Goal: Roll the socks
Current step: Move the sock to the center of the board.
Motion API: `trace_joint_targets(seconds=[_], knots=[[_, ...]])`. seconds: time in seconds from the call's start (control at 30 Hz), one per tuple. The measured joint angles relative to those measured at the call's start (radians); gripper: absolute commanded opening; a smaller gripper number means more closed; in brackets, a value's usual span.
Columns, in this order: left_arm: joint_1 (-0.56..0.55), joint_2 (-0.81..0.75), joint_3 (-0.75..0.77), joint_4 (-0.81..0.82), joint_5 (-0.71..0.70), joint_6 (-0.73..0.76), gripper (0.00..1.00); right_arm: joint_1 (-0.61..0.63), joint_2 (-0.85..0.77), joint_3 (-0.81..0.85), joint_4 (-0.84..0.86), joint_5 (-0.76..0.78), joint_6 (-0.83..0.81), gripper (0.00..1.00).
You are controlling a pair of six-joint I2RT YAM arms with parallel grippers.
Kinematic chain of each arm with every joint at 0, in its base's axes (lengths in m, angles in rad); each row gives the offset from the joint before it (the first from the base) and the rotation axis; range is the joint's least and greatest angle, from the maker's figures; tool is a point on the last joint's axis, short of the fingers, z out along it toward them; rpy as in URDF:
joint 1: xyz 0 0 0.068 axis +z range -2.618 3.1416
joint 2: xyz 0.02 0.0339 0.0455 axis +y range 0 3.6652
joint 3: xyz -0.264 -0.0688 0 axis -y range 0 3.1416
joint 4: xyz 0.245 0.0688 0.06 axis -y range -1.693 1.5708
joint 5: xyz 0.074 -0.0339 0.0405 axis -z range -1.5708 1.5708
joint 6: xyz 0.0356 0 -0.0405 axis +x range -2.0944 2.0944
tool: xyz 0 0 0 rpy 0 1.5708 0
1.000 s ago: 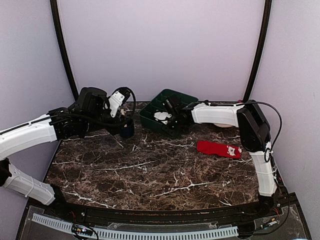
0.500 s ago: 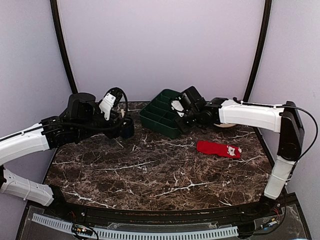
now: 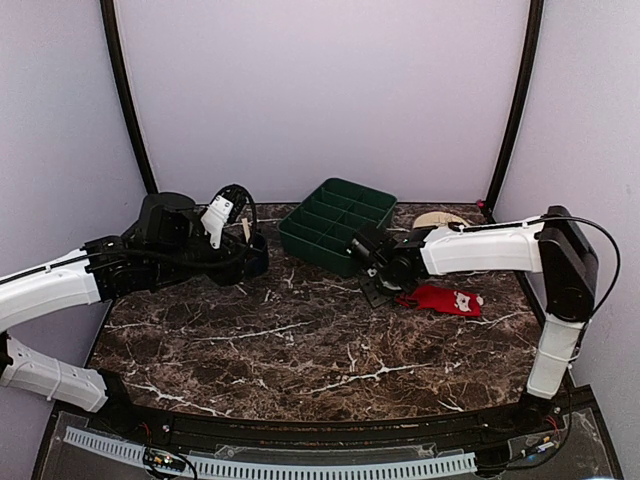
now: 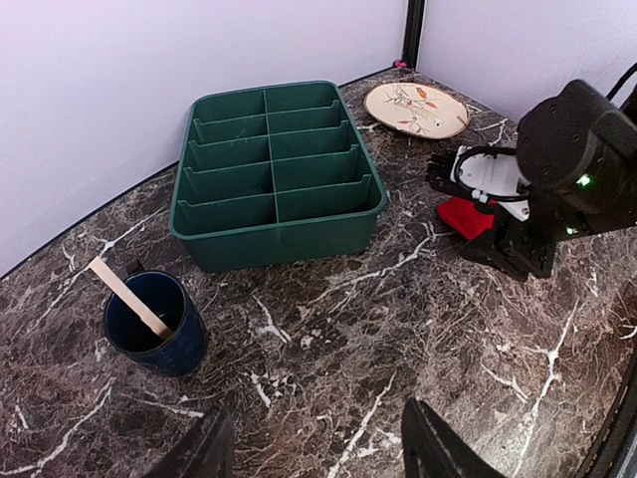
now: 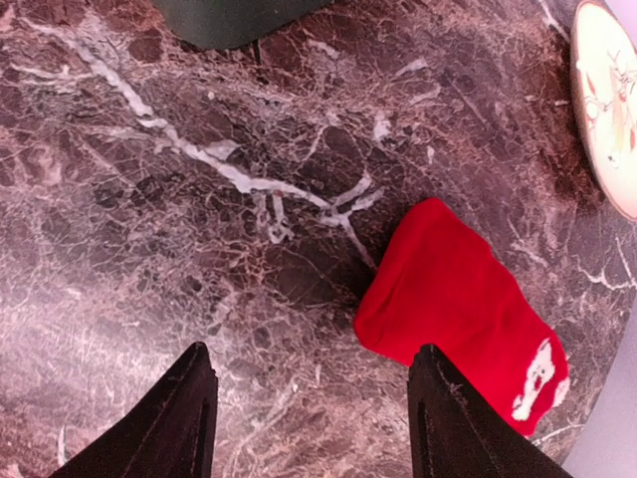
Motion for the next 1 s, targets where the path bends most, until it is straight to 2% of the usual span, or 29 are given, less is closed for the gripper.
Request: trace_joint_targets(seconds=[0.23,0.63,0.8,1.0], knots=[[0.000,-0.013,0.000,-0.022,0.007,0.000,0.60,-0.016,0.135,0.024,-0.015,0.005,0.070,0.58],[0.000,-0.038,0.000,-0.050,0.004,0.004,0.60,-0.083,0.149,0.025,-0.008,0.001,0.117,0.54],[0.000,-0.038,-0.001,-0.051,0.002,0.007,0.60,-0.100,0.166,0.037,0.002,-0.030,0.114,0.31],[0.000,-0.037,-0.001,-0.051,-0.006,0.020,0.60,-0.129,0.180,0.050,0.014,-0.085,0.134,0.08]])
